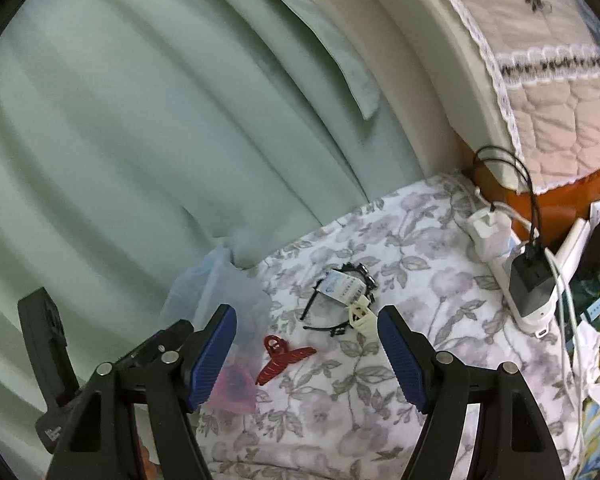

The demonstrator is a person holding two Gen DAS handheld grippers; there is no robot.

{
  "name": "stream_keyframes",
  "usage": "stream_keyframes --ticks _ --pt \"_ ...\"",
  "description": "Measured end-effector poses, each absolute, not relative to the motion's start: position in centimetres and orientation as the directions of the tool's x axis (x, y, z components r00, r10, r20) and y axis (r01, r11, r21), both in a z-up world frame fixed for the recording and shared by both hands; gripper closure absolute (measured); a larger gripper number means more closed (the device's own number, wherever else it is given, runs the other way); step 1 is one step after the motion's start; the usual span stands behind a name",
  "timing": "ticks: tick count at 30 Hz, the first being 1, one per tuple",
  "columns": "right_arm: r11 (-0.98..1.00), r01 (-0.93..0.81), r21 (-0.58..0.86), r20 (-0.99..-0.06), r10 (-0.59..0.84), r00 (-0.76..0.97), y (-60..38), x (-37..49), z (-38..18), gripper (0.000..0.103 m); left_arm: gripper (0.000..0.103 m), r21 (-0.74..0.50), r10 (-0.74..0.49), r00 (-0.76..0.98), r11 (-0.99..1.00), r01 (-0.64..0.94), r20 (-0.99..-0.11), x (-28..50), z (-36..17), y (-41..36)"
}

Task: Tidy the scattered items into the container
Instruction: 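Move both tools back toward the red claw clip and cream claw clip, then grasp the red claw clip with left tool while right tool grasps the cream claw clip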

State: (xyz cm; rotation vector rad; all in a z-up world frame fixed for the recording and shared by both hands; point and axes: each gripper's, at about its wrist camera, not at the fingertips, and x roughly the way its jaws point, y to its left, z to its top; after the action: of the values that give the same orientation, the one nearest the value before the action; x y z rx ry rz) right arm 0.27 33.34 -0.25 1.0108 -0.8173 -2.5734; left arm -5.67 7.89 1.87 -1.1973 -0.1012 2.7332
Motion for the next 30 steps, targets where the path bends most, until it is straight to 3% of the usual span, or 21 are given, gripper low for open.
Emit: stream_keyframes --ticks 8,30 --pt "-0.838 0.033 0.545 -0.630 -0.436 -0.643 31.6 -3.0 -3.9 0.027 0.036 -0.118 0.181 -0.600 -0.983 -0.143 -0.779 -7.6 -2.5 8.6" --pt "-0.897 0.001 0.442 -0.791 -0.391 -0.471 28.5 -9.0 -13.5 0.027 0.036 0.084 -0.036 -0.472 -0.993 -0.081 -0.881 -11.6 -13.9 7.0"
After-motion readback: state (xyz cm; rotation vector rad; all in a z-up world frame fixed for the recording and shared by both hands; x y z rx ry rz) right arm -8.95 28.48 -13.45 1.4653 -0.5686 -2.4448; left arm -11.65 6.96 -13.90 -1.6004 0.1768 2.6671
